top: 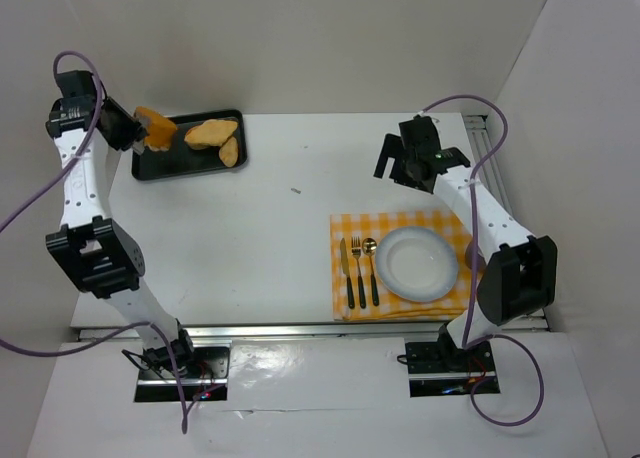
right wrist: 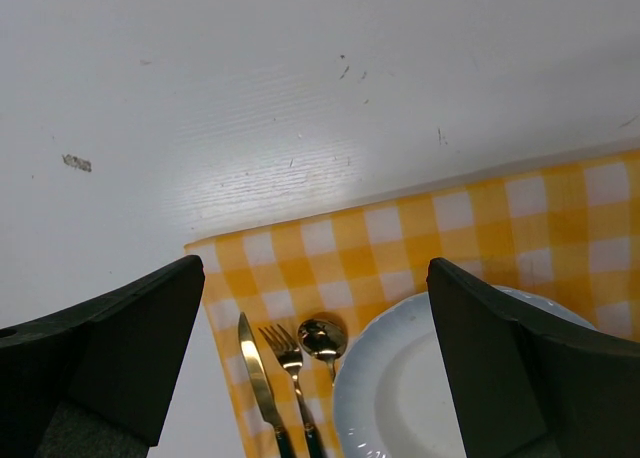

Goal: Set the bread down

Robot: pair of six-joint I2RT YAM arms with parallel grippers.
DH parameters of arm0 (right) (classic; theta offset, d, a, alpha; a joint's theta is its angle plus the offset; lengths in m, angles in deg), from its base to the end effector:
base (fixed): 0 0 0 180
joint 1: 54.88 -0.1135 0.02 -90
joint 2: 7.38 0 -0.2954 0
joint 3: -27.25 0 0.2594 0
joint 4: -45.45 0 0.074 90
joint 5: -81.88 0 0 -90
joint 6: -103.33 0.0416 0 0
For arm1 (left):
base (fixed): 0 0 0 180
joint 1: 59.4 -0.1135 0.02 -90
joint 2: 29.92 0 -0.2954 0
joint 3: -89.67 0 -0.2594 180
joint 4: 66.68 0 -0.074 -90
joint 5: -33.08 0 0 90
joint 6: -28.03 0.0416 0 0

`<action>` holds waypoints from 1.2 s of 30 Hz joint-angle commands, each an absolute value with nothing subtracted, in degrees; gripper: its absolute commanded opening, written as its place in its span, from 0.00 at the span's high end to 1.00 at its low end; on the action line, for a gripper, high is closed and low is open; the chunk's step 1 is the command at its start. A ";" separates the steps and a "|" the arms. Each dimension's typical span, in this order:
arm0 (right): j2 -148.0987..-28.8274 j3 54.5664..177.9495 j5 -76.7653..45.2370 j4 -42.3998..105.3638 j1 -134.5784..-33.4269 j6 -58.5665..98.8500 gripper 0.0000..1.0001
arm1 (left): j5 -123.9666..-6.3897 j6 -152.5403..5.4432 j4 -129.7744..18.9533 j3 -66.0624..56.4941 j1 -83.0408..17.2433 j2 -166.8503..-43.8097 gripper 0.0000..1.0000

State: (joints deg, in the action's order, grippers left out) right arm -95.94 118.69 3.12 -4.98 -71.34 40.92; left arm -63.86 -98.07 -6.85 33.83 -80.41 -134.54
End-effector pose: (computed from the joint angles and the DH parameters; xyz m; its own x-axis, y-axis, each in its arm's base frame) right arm 0.3371 0.0911 0.3371 -0.6974 0.2676 -0.6648 0.1932 0.9635 0.1851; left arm 0.4004 0.1484 0.4115 -0.3288 -0.7528 -0.5703 -0.5737 0.6388 -0.5126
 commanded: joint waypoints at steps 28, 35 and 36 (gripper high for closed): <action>-77.79 134.58 17.27 -16.08 -71.49 37.94 0.00 | -74.67 -96.50 -7.87 15.51 -34.72 -104.64 1.00; -73.31 135.81 20.96 -18.02 -71.49 37.94 0.00 | -79.50 -101.06 -13.92 11.12 -23.12 -105.24 1.00; -72.69 135.81 20.97 -18.02 -71.49 37.94 0.00 | -79.50 -101.60 -14.80 11.11 -21.79 -106.73 1.00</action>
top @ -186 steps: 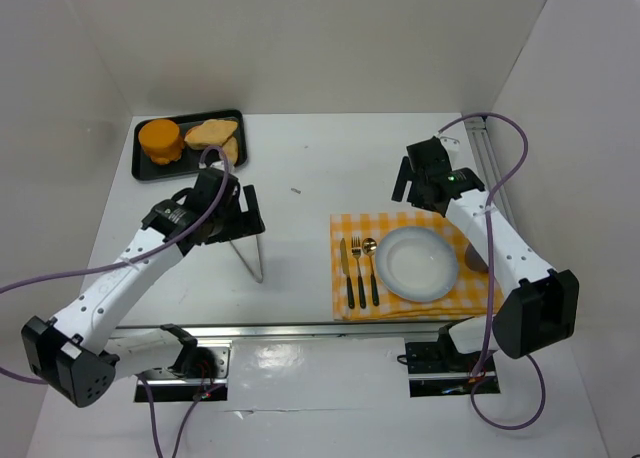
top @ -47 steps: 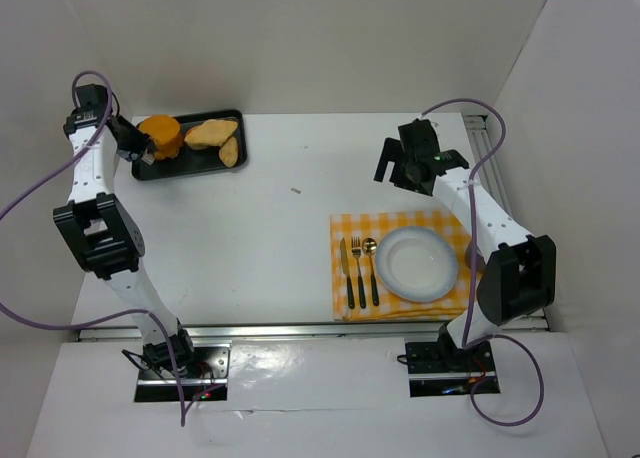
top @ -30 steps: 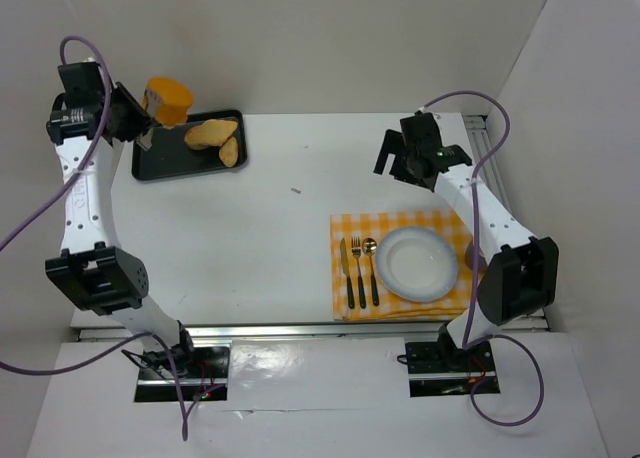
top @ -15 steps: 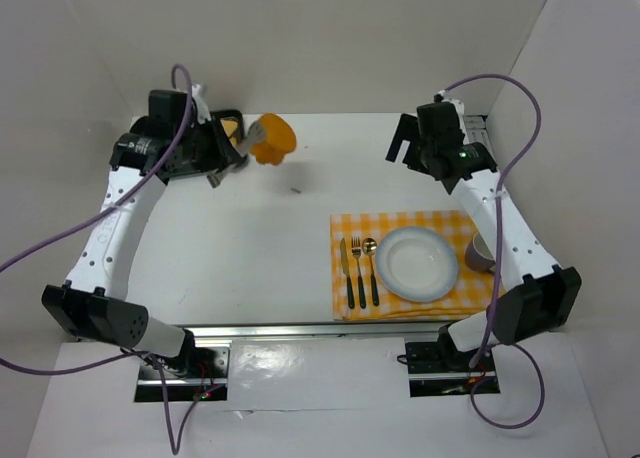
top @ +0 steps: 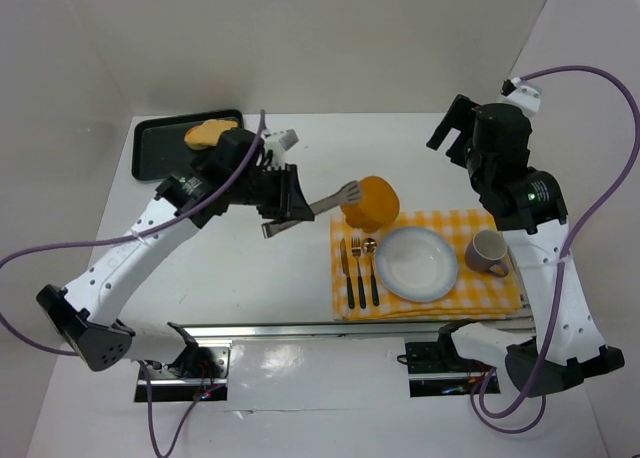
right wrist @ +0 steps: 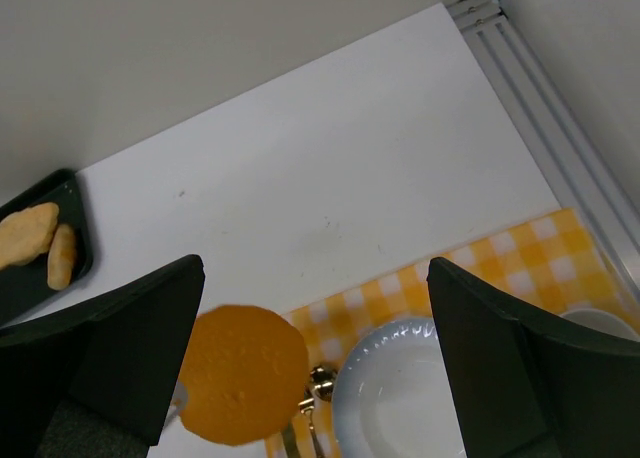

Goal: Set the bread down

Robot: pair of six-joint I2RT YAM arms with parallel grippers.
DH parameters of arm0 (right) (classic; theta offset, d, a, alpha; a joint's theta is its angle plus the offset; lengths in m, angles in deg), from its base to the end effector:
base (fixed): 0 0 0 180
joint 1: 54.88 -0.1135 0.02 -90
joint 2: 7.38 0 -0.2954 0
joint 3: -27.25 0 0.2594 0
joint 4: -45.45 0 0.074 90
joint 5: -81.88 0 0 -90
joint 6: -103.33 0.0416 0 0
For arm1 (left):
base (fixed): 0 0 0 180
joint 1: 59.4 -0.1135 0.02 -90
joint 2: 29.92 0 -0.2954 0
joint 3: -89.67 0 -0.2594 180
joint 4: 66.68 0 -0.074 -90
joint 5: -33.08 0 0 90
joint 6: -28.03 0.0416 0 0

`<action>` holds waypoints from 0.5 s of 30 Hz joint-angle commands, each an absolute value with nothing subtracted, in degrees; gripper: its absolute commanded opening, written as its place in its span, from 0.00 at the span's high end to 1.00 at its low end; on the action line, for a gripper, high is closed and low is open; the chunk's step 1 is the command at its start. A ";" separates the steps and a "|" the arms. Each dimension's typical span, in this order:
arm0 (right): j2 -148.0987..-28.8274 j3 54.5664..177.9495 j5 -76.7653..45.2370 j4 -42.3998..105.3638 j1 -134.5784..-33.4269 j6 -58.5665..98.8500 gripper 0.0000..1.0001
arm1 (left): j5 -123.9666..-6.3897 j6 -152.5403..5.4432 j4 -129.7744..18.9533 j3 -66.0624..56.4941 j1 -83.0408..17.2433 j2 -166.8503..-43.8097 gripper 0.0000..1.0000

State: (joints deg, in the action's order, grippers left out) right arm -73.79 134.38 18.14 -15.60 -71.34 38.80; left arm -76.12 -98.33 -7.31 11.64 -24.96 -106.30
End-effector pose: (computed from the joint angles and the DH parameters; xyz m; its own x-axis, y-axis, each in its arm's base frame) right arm 0.1997 0.0398 0.5148 -0.2390 0.3315 -0.9127 0.2731 0.9249 0.2645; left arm 0.2220 -0.1688 0.4496 -0.8196 -0.1169 -0.5609 0.3398 0.6891 -0.6400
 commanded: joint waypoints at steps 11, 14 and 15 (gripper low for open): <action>-72.69 136.51 21.50 -19.07 -71.49 37.94 0.00 | -76.44 -102.93 -15.43 17.53 -8.52 -119.73 1.00; -72.69 135.90 21.50 -19.07 -71.49 37.94 0.00 | -75.55 -102.93 -16.04 17.53 -7.20 -122.11 1.00; -72.69 135.90 21.50 -18.55 -71.49 37.94 0.00 | -74.42 -102.23 -16.04 17.53 -6.67 -122.82 1.00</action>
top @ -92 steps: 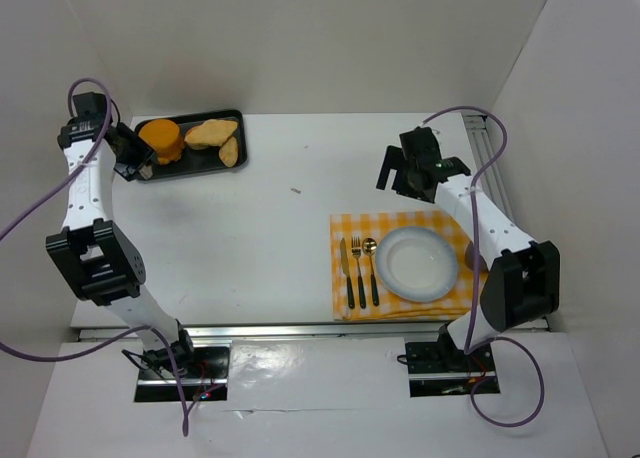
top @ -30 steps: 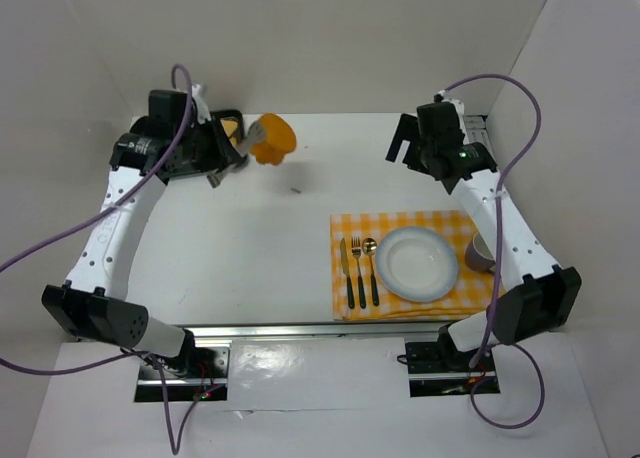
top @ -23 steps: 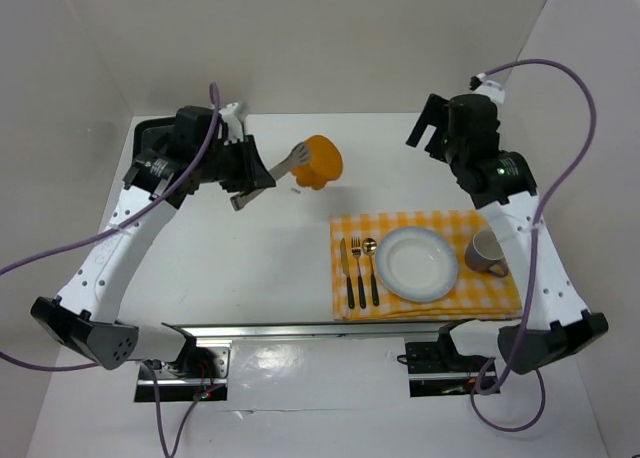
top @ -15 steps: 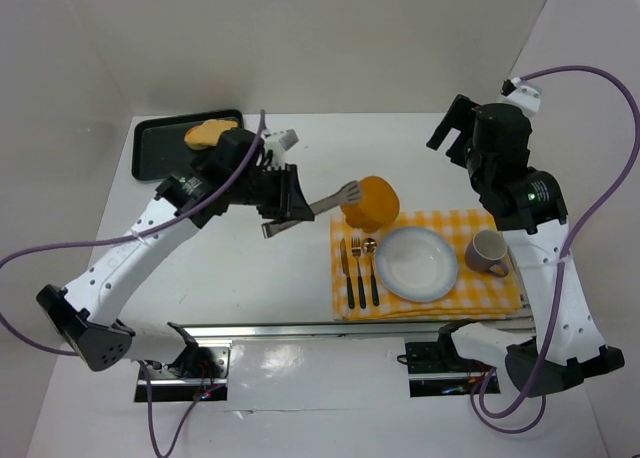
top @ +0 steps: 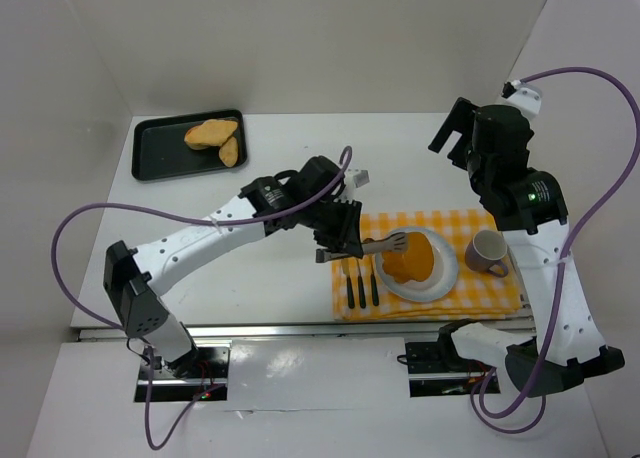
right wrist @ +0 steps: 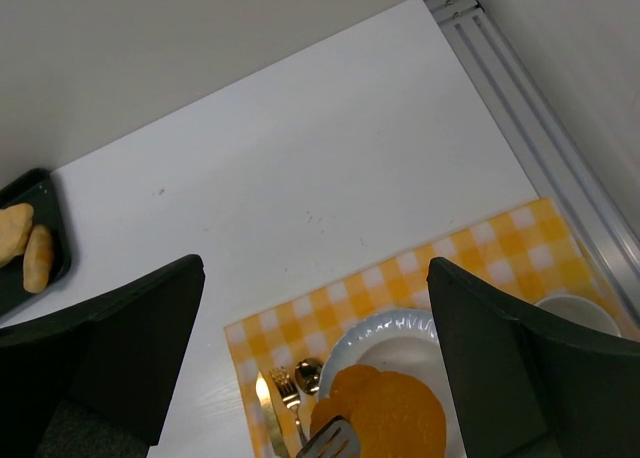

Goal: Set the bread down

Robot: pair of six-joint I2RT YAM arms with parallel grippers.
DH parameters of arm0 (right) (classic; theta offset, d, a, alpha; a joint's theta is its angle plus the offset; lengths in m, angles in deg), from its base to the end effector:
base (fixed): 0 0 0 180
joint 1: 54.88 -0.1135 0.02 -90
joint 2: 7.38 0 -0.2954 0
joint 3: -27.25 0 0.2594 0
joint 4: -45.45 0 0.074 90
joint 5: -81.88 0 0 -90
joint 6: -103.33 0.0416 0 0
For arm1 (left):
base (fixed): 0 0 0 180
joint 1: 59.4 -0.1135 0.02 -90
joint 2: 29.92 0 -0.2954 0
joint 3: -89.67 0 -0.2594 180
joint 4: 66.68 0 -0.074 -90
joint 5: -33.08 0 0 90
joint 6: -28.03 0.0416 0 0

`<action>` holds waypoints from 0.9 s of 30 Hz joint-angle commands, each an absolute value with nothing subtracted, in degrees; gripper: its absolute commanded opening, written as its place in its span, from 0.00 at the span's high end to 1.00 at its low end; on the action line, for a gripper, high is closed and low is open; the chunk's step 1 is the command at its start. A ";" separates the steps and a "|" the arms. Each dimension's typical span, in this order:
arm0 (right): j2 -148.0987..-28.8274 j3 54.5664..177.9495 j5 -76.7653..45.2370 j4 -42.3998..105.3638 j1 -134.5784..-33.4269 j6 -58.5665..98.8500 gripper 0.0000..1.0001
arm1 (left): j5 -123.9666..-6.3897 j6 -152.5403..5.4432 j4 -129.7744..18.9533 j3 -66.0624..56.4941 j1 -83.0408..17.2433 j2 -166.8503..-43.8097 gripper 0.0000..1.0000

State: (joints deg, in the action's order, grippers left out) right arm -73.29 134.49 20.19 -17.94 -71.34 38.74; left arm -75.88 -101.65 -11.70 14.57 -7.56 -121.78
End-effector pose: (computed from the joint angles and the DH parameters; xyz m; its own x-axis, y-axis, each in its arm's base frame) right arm 0.1943 0.0368 0.5129 -0.2515 0.3196 -0.9136 0.3100 0.9208 0.2368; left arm 0.2159 -0.2966 0.3915 -0.8880 0.1527 -0.4338 0.4236 0.6390 -0.6421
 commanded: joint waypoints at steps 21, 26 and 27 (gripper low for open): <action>-73.83 133.70 20.97 -16.97 -71.49 36.88 0.00 | -76.96 -96.95 -12.17 27.19 -5.61 -132.40 0.27; -74.35 133.70 20.97 -16.97 -71.49 36.88 0.00 | -76.43 -96.33 -12.17 27.72 -5.61 -131.26 0.19; -74.35 133.70 20.45 -16.97 -71.49 36.88 0.00 | -76.43 -96.33 -12.17 27.72 -5.61 -131.26 0.19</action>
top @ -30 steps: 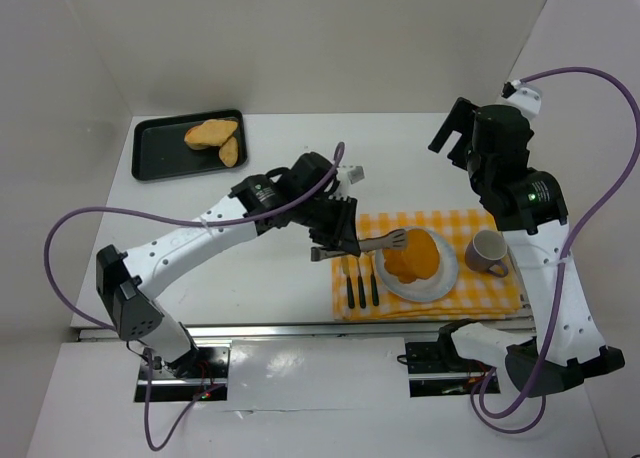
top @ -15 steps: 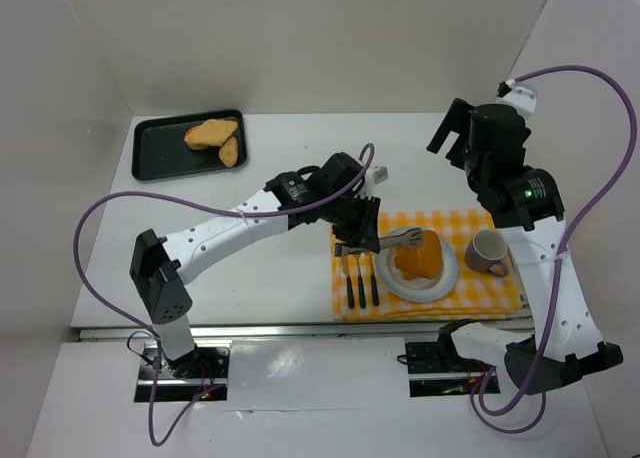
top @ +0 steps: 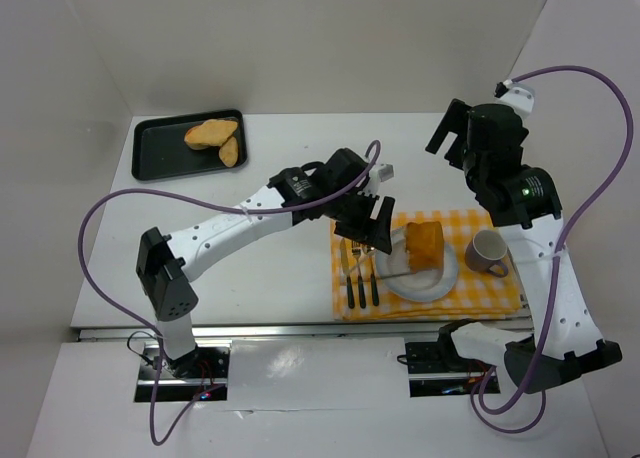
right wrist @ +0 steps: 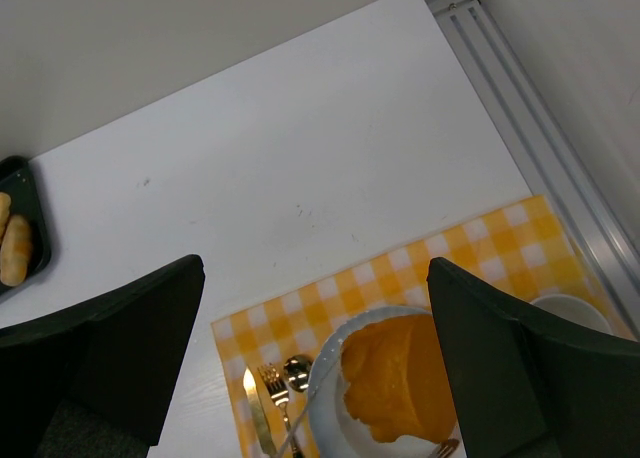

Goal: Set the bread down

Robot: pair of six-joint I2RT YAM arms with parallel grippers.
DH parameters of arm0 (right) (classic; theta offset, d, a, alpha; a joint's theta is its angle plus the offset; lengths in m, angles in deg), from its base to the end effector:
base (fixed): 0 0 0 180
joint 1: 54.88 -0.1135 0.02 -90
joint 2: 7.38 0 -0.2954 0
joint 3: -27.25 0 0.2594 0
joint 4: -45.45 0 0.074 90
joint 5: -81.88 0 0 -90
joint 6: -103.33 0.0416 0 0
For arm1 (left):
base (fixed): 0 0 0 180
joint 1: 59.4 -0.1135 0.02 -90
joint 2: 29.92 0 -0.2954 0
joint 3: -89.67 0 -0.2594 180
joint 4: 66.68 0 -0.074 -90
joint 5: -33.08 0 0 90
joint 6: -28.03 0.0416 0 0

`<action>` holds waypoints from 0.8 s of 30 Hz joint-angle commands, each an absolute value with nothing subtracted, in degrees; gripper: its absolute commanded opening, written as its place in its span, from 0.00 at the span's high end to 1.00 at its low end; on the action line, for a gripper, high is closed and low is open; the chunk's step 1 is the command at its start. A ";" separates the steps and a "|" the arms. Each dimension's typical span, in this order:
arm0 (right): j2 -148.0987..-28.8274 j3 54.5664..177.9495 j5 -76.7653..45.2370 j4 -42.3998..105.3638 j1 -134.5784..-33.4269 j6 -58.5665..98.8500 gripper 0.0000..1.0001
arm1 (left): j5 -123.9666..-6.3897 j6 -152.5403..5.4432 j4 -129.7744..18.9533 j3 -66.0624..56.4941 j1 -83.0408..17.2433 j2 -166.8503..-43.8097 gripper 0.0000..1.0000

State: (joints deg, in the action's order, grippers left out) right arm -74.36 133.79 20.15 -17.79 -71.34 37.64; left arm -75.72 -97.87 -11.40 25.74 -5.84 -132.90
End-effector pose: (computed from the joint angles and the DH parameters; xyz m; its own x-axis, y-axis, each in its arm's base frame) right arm 0.2029 0.0394 0.5061 -0.2825 0.2946 -0.9129 0.3102 0.9286 0.2037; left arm 0.2405 -0.3483 0.3840 -0.8529 0.2206 -0.4733 0.4979 0.6167 -0.6098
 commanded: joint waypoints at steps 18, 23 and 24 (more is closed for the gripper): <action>-74.88 132.65 19.39 -16.35 -71.49 37.41 0.00 | -74.93 -96.51 -16.04 14.37 -7.45 -127.74 0.18; -75.41 131.51 17.54 -15.74 -71.49 37.41 0.00 | -72.92 -94.31 -16.74 8.49 -6.67 -129.76 0.22; -75.41 131.50 17.54 -15.74 -71.49 37.41 0.00 | -72.91 -93.79 -17.61 7.35 -6.66 -129.77 0.22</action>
State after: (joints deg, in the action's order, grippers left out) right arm -75.19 132.04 18.29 -17.44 -71.34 37.69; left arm -73.91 -96.32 -15.24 9.31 -7.32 -129.49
